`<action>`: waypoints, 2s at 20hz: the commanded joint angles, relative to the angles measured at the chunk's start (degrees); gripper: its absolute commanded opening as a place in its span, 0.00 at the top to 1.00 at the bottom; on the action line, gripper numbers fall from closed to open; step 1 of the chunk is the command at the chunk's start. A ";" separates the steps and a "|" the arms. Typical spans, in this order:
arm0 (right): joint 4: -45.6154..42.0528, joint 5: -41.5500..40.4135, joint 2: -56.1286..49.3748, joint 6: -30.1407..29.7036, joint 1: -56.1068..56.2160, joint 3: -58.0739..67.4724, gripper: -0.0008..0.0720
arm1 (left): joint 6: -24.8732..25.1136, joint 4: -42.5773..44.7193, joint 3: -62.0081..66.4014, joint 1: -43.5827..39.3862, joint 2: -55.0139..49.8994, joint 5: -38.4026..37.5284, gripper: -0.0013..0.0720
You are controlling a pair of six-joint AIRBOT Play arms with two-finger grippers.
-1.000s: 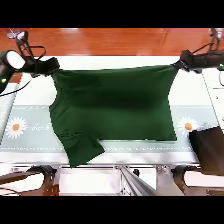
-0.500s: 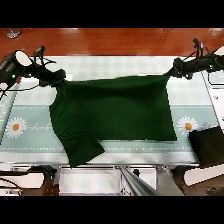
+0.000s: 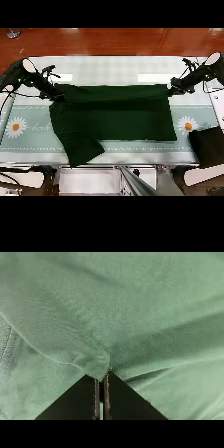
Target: Fold the shirts.
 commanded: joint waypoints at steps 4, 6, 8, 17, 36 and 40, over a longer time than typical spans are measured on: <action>0.90 0.28 -0.28 0.31 0.79 -1.44 0.13 | -0.42 0.98 -0.09 0.11 -0.42 -2.29 0.01; 0.61 1.77 0.92 0.87 0.39 -1.44 0.14 | -0.68 1.25 -0.02 0.81 0.15 -5.31 0.03; -1.31 4.76 3.43 0.85 -1.42 -1.62 0.14 | -0.68 1.27 -0.39 2.62 2.19 -9.16 0.03; 11.04 -12.94 36.17 -6.34 -14.34 -45.55 0.14 | -3.89 -4.28 -38.21 21.73 34.67 4.39 0.03; 24.26 -13.38 44.63 -9.05 -14.25 -55.95 0.15 | 2.43 -22.88 -60.57 9.88 41.83 9.38 0.03; 27.28 -14.43 44.63 -8.92 -14.27 -55.82 0.15 | 4.07 -26.27 -61.68 6.95 41.86 11.96 0.05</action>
